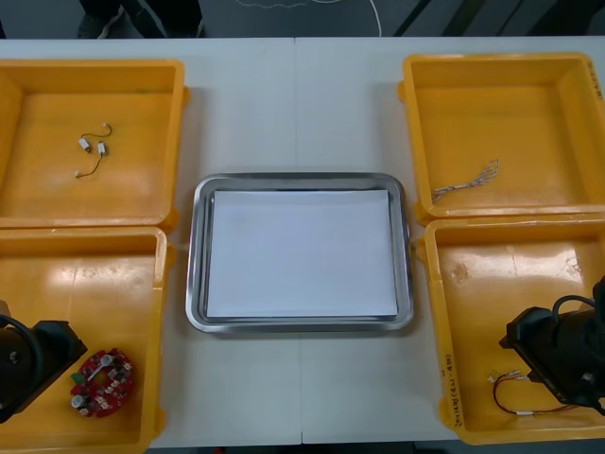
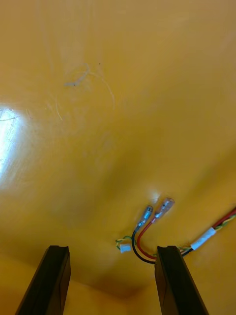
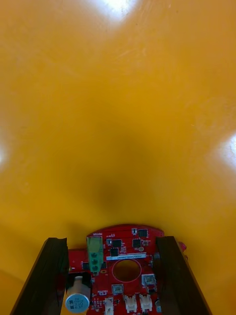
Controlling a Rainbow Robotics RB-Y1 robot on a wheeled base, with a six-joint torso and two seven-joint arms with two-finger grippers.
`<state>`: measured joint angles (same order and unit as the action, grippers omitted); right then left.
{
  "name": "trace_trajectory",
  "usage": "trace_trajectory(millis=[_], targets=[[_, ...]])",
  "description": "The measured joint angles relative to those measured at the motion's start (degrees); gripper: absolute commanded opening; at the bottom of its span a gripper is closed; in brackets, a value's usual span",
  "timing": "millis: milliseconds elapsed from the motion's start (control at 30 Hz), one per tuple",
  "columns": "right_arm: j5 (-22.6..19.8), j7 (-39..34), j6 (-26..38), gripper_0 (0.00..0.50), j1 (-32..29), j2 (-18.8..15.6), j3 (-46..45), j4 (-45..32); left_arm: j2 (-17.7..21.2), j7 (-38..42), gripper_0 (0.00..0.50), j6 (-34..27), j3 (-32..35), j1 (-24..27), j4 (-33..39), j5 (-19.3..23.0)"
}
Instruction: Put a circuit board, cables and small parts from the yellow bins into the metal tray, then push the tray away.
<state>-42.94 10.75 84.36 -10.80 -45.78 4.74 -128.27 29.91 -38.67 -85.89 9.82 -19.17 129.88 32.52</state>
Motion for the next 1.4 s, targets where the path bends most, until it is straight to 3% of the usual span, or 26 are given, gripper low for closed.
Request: trace_trajectory(millis=[433, 600, 1300, 1333, 1400], targets=[[2.34, -0.29, -0.54, 0.500, -1.01, 1.06, 2.42, 1.12, -2.23, -5.44, 0.500, 5.02, -1.88, -0.89, -3.80, -1.26], [3.29, -4.72, -1.50, 0.500, -1.10, 1.27, 3.78, 1.39, -2.24, -6.26, 0.500, 5.08, -2.10, -0.91, -4.15, -1.31], [5.78, -4.78, -7.05, 0.500, -1.14, 3.30, 5.78, 5.75, -2.24, -6.26, 0.500, 5.01, -2.09, -3.56, -1.69, -1.30], [5.80, -4.78, -7.07, 0.453, -1.14, 3.30, 5.81, 5.75, -2.24, -6.26, 0.500, 4.92, -2.09, -3.72, -1.38, -1.29], [5.81, -4.78, -7.12, 0.255, -1.14, 3.31, 5.81, 5.75, -2.24, -6.26, 0.500, 4.43, -2.07, -3.88, -0.80, -1.26]])
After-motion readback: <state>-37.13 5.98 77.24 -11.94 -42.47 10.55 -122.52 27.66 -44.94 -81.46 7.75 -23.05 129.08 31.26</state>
